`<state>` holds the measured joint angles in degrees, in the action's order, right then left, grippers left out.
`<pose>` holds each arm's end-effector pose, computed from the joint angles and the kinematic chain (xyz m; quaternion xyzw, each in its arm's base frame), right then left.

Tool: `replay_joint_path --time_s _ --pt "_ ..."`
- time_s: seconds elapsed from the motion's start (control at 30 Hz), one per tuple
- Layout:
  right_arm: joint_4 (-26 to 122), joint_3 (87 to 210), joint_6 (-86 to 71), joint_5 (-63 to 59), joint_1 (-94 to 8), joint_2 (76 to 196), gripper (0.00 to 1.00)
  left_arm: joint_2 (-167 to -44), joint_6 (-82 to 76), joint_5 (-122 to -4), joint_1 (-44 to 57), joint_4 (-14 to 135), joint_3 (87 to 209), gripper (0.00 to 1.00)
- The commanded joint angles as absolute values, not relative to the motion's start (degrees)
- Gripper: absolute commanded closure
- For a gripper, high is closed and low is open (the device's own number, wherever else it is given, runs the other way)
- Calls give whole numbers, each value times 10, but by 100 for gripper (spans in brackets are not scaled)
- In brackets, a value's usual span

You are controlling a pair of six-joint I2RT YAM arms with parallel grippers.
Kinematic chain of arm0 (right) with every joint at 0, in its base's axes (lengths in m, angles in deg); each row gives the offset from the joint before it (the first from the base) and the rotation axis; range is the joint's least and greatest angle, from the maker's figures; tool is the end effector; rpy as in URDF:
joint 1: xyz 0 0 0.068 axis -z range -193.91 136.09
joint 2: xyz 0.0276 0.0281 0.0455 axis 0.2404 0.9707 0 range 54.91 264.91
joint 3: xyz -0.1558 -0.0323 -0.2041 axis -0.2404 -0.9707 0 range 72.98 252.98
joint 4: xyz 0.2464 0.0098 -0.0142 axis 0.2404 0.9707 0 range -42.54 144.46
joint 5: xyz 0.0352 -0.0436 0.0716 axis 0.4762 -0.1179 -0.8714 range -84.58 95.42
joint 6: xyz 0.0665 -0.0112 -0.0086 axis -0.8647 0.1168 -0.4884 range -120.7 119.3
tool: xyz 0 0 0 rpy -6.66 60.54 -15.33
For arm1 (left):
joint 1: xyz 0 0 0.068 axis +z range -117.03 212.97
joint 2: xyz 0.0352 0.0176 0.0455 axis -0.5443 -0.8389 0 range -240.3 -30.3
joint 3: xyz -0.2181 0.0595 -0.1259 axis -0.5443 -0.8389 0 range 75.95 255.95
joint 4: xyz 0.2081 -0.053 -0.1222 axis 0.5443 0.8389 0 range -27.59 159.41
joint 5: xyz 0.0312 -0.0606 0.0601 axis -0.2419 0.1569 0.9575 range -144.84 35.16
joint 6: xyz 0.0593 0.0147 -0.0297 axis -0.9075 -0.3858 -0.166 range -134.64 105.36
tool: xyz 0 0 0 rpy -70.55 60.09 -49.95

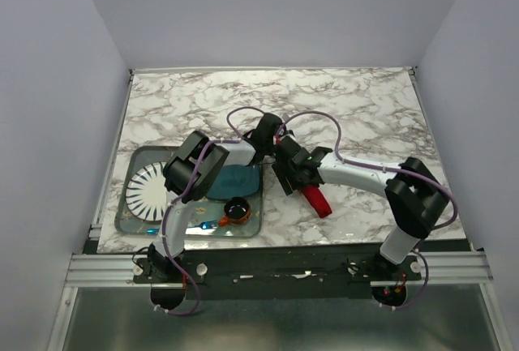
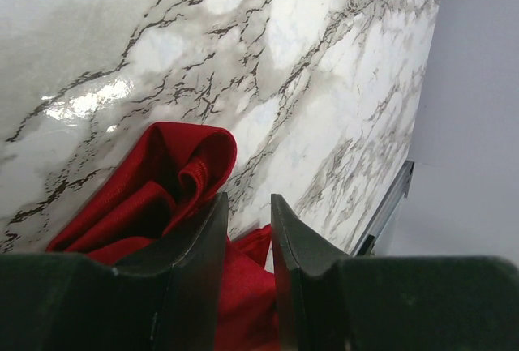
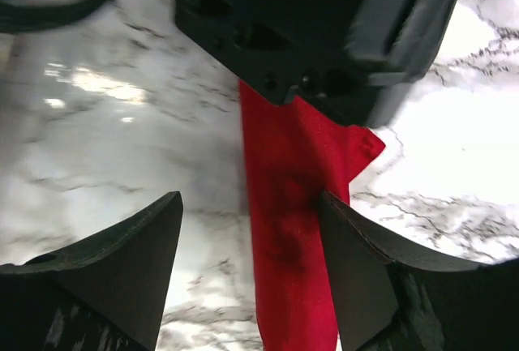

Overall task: Fold the napkin, place the utensils inside, and roll it up
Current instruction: Roll the napkin with the utensil

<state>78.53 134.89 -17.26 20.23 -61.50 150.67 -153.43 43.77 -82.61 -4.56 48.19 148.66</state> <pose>0.2281 0.2290 0.1688 -0.2320 0.9402 0.0077 0.2492 0.3394 -0.2927 0.1115 -0.0501 0.8711 -0.4695 0.1351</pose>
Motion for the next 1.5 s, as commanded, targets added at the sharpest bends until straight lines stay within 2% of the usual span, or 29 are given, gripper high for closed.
replay_joint_path --time_s 0.0,0.23,0.4,0.5,0.53,0.63,0.87,1.0,1.3,1.47 --pt "839 1365 -177 344 -642 1552 24 -1549 440 -829 -39 484 1474 63" --pt "852 1369 -199 346 -641 1561 23 -1540 443 -839 -37 488 1486 63" --pt "826 1339 -218 293 -618 1550 32 -1536 445 -848 -34 493 1493 63" --pt "802 1312 -222 243 -595 1533 44 -1523 434 -843 -32 505 1497 62" --pt "781 1301 -223 229 -587 1524 54 -1519 426 -839 -31 514 1510 61" --pt "745 1270 -226 184 -564 1499 62 -1495 405 -832 -27 548 1539 58" --pt "679 1221 -217 75 -518 1478 64 -1448 412 -827 5 570 1593 57" --pt "628 1190 -225 -43 -470 1470 64 -1413 395 -816 9 586 1594 57" --pt "484 1123 -262 -300 -363 1502 66 -1380 370 -809 8 585 1523 59" --pt "373 1074 -311 -375 -328 1535 66 -1379 363 -807 -9 580 1495 60"
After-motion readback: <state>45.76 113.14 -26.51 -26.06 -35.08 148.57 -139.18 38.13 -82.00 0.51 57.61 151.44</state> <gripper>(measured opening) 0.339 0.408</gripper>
